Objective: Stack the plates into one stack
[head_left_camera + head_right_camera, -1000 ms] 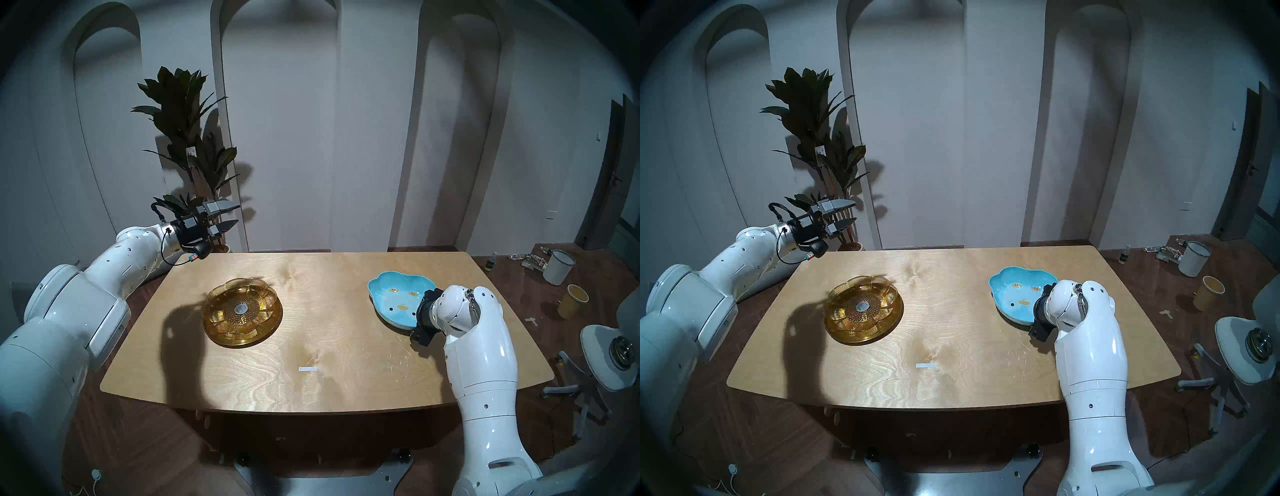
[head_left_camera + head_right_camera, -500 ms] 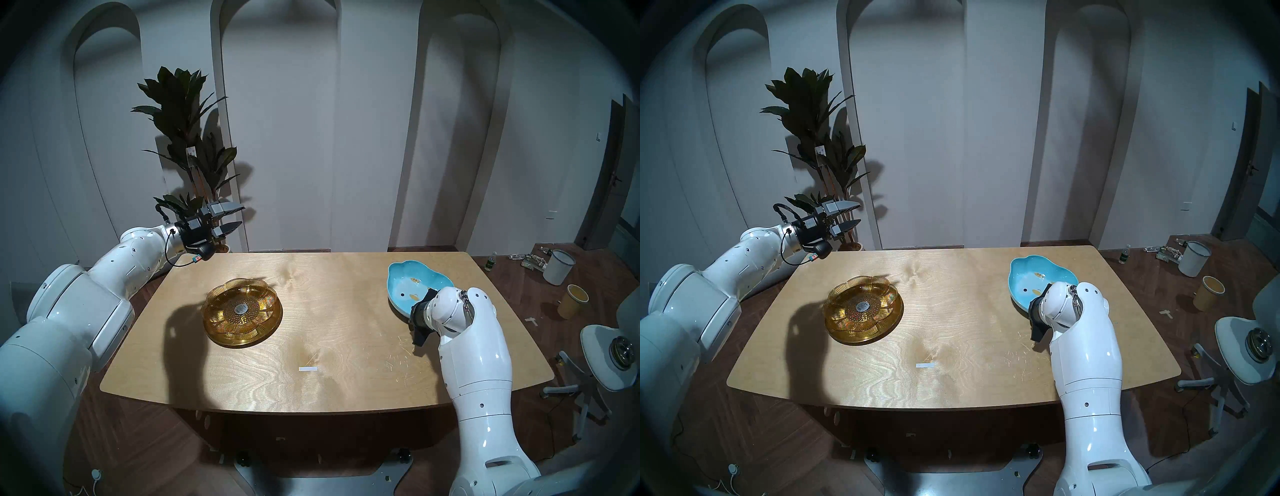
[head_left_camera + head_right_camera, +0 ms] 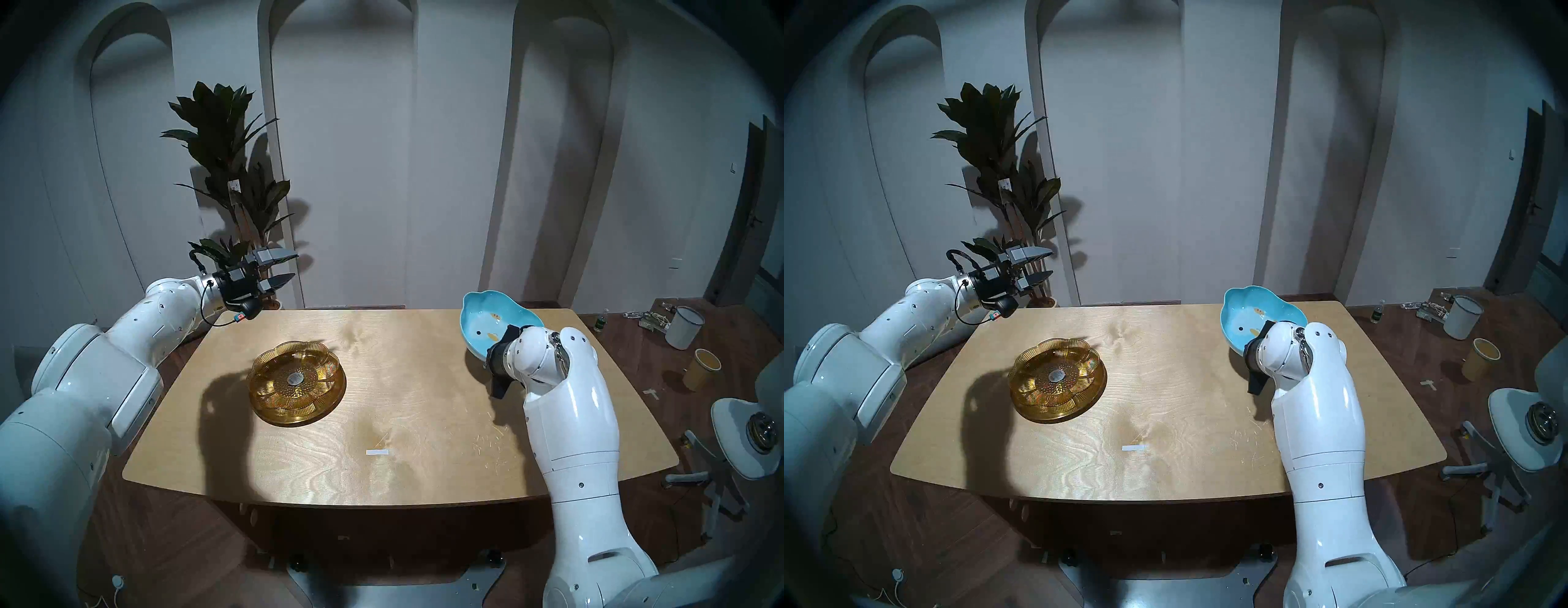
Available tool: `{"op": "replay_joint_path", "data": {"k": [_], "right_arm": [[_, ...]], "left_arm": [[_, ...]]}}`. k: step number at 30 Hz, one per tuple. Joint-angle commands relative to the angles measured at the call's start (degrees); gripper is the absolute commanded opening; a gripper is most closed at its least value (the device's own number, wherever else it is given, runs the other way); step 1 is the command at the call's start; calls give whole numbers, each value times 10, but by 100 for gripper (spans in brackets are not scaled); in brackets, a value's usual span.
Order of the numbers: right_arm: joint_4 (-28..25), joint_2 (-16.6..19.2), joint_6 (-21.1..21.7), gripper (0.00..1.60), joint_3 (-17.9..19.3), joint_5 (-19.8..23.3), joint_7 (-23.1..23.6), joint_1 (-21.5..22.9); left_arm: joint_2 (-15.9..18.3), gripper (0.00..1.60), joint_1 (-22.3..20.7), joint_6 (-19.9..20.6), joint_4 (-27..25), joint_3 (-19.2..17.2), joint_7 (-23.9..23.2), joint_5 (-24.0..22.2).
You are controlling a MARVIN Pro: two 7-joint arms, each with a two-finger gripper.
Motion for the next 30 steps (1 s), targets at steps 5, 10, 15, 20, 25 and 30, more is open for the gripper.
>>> {"op": "replay_joint_path", "data": {"k": [5,10,15,20,25,30], "right_arm": [[68,-67,6,0,-85,-3,18,86],[81,-90,7,0,-117,-7,21,102],[84,-112,5,0,-148,-10,23,120],[81,-143,-5,0,-196,-15,22,131],[91,-147,-25,0,-231,-18,20,133],[97,-151,-52,0,-252,-20,24,132]], "left_arm": [[5,160,-35,-2,7,-21,-14,-14],[10,160,-41,8,13,-29,-22,-18],[15,160,-51,10,23,-39,-40,-23],[16,160,-58,15,36,-50,-64,-30],[15,160,-65,19,43,-58,-83,-34],[11,160,-73,49,50,-65,-118,-36]]}}
